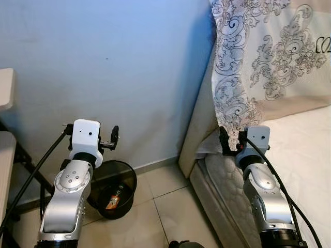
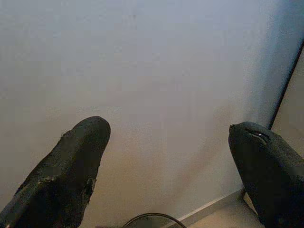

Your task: Clean up the room

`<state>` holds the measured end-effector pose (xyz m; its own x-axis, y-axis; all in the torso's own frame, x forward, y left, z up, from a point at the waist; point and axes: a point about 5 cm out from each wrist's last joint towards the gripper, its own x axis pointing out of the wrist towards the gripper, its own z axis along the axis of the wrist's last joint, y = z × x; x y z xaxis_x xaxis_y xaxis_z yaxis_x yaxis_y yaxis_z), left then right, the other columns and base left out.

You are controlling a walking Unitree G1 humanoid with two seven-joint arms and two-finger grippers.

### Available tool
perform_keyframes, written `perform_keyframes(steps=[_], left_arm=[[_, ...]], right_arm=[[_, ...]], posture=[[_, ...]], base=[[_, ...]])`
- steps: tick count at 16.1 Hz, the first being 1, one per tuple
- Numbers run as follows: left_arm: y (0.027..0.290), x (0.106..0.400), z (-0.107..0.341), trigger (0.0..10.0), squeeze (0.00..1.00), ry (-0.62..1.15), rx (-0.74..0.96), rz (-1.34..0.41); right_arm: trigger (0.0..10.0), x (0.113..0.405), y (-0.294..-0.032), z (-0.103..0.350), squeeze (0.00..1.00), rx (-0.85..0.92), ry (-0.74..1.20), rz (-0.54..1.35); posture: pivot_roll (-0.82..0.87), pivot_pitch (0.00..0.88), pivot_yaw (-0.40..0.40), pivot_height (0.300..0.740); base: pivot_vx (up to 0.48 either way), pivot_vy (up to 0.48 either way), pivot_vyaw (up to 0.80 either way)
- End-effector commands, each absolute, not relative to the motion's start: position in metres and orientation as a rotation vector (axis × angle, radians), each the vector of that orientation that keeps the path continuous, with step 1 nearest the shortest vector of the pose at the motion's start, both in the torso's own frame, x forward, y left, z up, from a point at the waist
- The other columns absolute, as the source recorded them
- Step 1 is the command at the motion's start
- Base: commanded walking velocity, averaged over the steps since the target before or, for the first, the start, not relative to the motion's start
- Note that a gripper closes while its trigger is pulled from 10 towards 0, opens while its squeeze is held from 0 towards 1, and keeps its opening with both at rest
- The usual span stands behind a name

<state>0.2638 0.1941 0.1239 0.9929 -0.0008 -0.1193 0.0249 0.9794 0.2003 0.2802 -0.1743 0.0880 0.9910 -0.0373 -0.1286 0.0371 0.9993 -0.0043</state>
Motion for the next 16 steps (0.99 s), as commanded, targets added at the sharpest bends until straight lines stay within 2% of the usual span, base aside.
perform_keyframes(steps=[1,2,4,6,16], left_arm=[[0.1921,0.2645,0.1256,10.0,0.00,0.106,0.224,-0.023],[0.1903,0.2644,0.1257,10.0,0.00,0.106,0.234,-0.037],[0.1893,0.2641,0.1258,10.0,0.00,0.104,0.234,-0.040],[0.1914,0.2651,0.1258,10.0,0.00,0.109,0.186,-0.018],[0.1886,0.2648,0.1243,10.0,0.00,0.109,0.200,-0.031]], right_arm=[[10.0,0.2813,-0.1784,0.0908,1.00,0.016,0.126,-0.054],[10.0,0.2811,-0.1778,0.0910,0.00,0.027,0.127,-0.048],[10.0,0.2809,-0.1767,0.0917,0.00,0.032,0.128,-0.046],[10.0,0.2811,-0.1760,0.0917,0.00,0.029,0.129,-0.044],[10.0,0.2800,-0.1760,0.0898,0.00,0.027,0.138,-0.046]], posture=[[0.05,0.000,-0.074,0.740],[0.05,0.000,-0.074,0.740],[0.05,0.000,-0.073,0.740],[0.05,0.000,-0.076,0.740],[0.05,0.000,-0.083,0.740]], base=[[0.000,0.000,-0.78],[0.000,-0.480,-0.78],[0.000,-0.480,-0.78],[0.000,0.000,-0.78],[0.000,0.000,-0.78]])
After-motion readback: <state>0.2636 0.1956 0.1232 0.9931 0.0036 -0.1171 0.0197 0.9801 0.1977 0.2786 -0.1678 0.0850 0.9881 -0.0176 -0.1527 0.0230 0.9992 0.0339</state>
